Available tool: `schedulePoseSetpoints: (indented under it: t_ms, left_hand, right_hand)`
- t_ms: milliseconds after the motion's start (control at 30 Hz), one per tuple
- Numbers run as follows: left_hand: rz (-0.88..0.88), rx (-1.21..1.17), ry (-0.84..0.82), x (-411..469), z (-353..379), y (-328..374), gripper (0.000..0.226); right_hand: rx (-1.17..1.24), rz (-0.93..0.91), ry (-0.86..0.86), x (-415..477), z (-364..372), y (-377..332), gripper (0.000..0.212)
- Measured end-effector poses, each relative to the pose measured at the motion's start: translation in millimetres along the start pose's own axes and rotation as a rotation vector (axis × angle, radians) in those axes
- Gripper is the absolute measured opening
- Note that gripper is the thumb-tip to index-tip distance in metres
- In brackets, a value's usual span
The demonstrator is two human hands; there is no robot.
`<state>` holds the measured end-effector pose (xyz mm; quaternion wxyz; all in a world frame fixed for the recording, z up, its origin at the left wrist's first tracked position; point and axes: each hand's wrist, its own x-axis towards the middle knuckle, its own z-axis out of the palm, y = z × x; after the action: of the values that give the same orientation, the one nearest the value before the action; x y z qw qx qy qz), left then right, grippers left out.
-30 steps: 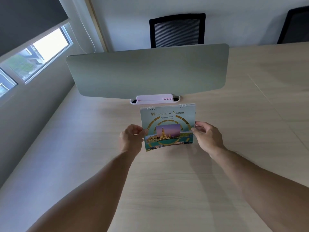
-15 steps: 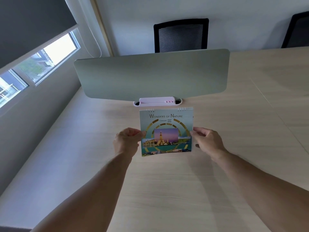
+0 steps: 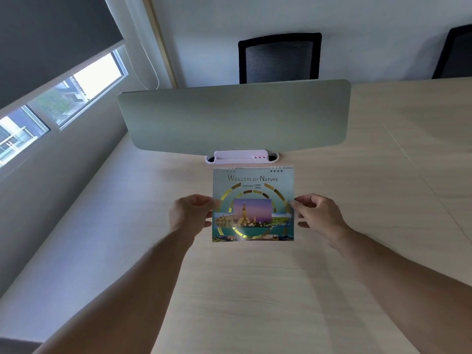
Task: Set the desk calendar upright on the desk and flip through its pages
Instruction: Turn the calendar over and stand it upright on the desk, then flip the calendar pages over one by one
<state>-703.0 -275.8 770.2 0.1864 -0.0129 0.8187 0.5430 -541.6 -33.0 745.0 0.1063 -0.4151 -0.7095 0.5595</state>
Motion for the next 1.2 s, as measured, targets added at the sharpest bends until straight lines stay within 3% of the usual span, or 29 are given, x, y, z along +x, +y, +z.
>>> schedulePoseSetpoints:
  t_ms: [100, 200, 267, 333, 433, 533, 600, 700, 767, 833, 900, 1067, 1133, 1200]
  left_hand:
    - [0.036, 0.014, 0.029, -7, -1, 8, 0.016]
    - [0.039, 0.012, -0.052, -14, -3, 19, 0.026]
    - [0.049, -0.089, -0.117, -17, -7, 26, 0.025]
    - [0.055, -0.247, -0.189, -20, -14, 38, 0.018]
    - [0.026, -0.473, -0.276, -18, -21, 59, 0.023]
    - [0.052, -0.579, -0.292, -10, -19, 79, 0.031]
    - [0.121, -0.528, -0.235, -3, -13, 88, 0.024]
    - [0.276, -0.153, -0.097, 10, -1, 96, 0.031]
    - [0.38, 0.121, -0.003, 19, 8, 93, 0.039]
    - [0.372, 0.268, 0.005, 25, 17, 84, 0.051]
    - [0.359, 0.319, -0.009, 30, 24, 72, 0.058]
    - [0.374, 0.393, 0.02, 40, 31, 52, 0.04]
    - [0.332, 0.352, 0.02, 41, 32, 45, 0.043]
    - [0.209, 0.182, 0.056, 39, 32, 36, 0.064]
  right_hand:
    - [0.058, 0.023, -0.027, -1, 1, -2, 0.029]
    - [0.05, 0.05, -0.013, -2, -1, -7, 0.042]
    - [0.085, 0.075, -0.026, -3, -4, -17, 0.057]
    - [0.223, 0.07, -0.018, -4, -10, -31, 0.053]
    - [0.259, -0.081, 0.039, -1, -18, -50, 0.032]
    - [0.054, -0.281, 0.052, 8, -20, -59, 0.034]
    - [-0.059, -0.362, 0.044, 14, -20, -65, 0.031]
    - [-0.133, -0.4, 0.127, 25, -15, -75, 0.025]
    - [-0.119, -0.356, 0.162, 34, -10, -77, 0.028]
    - [-0.103, -0.271, 0.145, 43, -3, -75, 0.039]
    - [-0.068, -0.186, 0.146, 54, 3, -69, 0.043]
    - [0.066, -0.08, 0.124, 61, 12, -66, 0.028]
    - [0.113, -0.061, 0.127, 58, 14, -63, 0.035]
    - [0.123, -0.047, 0.132, 51, 15, -56, 0.056]
